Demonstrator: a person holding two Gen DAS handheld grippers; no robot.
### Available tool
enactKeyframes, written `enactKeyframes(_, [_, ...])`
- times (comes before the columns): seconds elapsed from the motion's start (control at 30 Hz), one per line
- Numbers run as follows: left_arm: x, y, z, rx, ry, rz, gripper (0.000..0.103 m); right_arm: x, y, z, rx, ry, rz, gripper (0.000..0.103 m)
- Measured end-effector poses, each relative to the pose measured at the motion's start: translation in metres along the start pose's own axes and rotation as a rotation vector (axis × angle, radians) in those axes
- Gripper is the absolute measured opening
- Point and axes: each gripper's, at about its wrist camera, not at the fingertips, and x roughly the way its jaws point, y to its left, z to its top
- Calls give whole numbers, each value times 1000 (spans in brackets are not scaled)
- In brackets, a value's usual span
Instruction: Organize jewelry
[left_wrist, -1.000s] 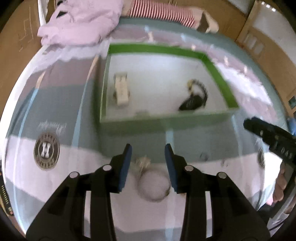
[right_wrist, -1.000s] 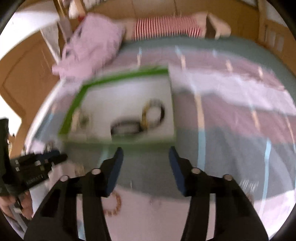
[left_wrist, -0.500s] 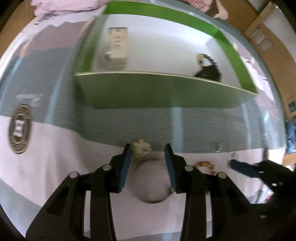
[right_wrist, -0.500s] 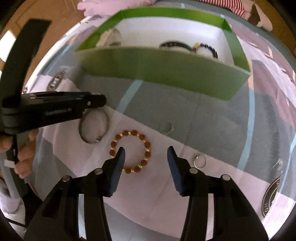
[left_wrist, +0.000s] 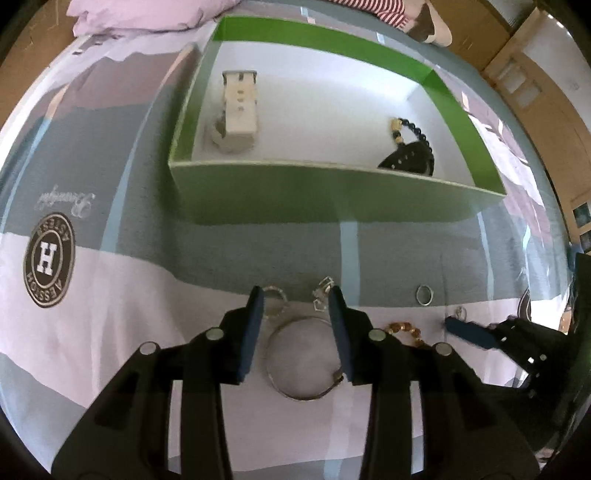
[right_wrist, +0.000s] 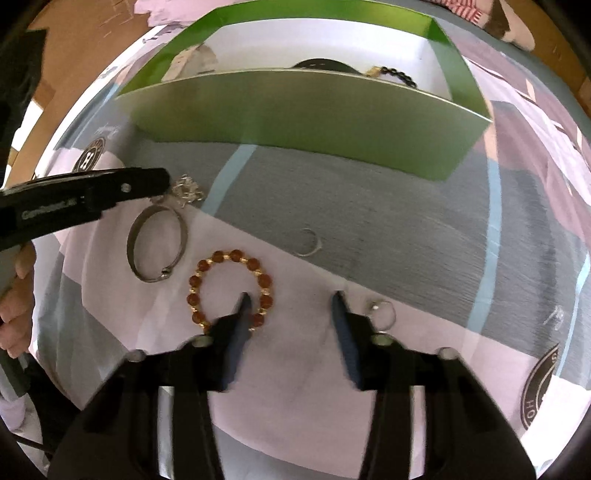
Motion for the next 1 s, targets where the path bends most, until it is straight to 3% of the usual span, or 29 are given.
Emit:
enactKeyframes(0.13, [0,-6,-2,26,-10,-12,44,10,12,-1,-56,2,-54,23])
enactKeyframes(0.17, [0,-8,-2,31,-10,-11,44,9,14,-1,-72,4,-62,8])
enactKeyframes(0.2, [-1,-9,-3,35,-10,-8,44,9,15,-1,-88,17,-75,8])
enactKeyframes(0.4, [-4,-16,-4,41,-4,-30,44,-2,-4,5,-63,6,-171,7])
enactKeyframes(0.6, [1,-27,-2,48,-27,-57,44,-10,-20,6,-20,2,-118,7])
enactKeyframes(0.77, [9,-37,-2,75,-13,-22,44,-4,-19,5,-25,27,-105,7])
enactKeyframes(0.87, [13,-38,-4,84,-2,9,45,-5,-24,8,2,27,-106,19])
enactKeyframes(1.0, [17,-38,-4,78,5,26,48,-16,-36,11,31,-1,-114,21])
